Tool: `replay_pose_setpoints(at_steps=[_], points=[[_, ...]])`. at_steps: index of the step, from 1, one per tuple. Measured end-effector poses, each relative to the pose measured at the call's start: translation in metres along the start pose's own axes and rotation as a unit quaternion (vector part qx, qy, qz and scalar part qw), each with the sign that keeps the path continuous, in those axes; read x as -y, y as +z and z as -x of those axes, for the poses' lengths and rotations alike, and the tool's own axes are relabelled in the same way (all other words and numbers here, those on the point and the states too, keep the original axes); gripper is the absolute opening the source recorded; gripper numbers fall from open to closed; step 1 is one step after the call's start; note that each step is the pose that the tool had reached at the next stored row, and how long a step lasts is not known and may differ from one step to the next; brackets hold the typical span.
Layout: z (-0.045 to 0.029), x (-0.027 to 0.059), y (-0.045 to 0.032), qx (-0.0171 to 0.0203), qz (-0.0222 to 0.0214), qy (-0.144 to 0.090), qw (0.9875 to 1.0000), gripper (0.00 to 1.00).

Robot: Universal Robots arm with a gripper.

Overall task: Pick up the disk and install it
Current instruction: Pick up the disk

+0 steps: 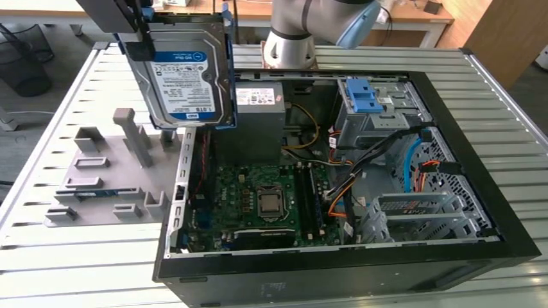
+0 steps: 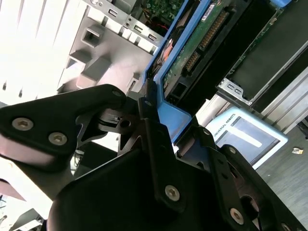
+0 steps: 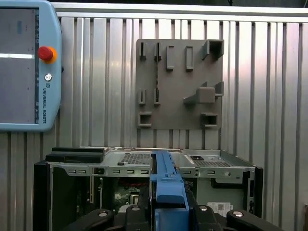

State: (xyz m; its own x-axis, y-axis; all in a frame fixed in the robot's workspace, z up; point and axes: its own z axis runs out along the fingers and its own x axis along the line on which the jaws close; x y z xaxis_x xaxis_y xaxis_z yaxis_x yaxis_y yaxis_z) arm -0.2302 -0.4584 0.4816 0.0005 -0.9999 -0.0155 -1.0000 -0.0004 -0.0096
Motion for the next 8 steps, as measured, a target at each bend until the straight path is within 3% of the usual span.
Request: replay_pose_setpoints(at_steps=[8], points=[[-0.0008,0.0167,0.0001,0.0,0.0,0.0,1.0,0.36]])
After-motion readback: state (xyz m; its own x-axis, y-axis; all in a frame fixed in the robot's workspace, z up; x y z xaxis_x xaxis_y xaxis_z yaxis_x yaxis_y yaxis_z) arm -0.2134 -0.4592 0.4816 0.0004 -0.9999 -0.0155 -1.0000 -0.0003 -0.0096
